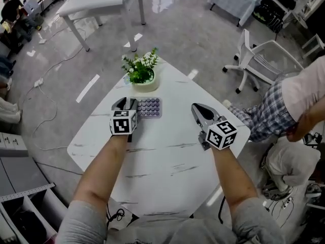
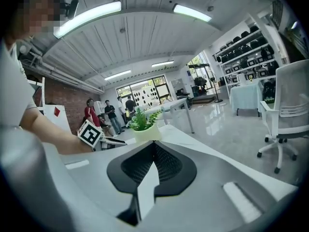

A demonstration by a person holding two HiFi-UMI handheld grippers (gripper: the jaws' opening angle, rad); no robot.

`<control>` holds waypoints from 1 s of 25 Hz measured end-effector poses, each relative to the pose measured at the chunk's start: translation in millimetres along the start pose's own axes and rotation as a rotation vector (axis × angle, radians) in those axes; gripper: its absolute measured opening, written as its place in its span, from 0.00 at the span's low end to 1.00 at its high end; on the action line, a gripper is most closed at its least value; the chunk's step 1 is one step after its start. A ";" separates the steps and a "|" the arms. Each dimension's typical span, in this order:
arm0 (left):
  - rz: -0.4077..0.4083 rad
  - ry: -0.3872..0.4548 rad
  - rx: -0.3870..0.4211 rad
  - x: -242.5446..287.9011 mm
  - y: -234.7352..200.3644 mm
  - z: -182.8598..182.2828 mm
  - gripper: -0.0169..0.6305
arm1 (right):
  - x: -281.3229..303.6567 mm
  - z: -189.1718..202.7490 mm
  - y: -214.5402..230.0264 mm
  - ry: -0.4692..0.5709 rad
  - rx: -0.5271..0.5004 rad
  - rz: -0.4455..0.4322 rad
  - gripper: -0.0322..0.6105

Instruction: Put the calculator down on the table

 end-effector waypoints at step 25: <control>0.359 0.369 -0.083 -200.9 25.3 -71.3 0.29 | -80.5 -99.4 -94.4 0.042 -0.117 0.036 0.06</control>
Point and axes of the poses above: the fingertips, and each gripper's own axes: x forward along the fingers, y to its right, z out of its underside, the point moved 9 cm from there along -x, backward along the fingers, and after that the axes turned 4 degrees about -x, right-handed, at the moved point
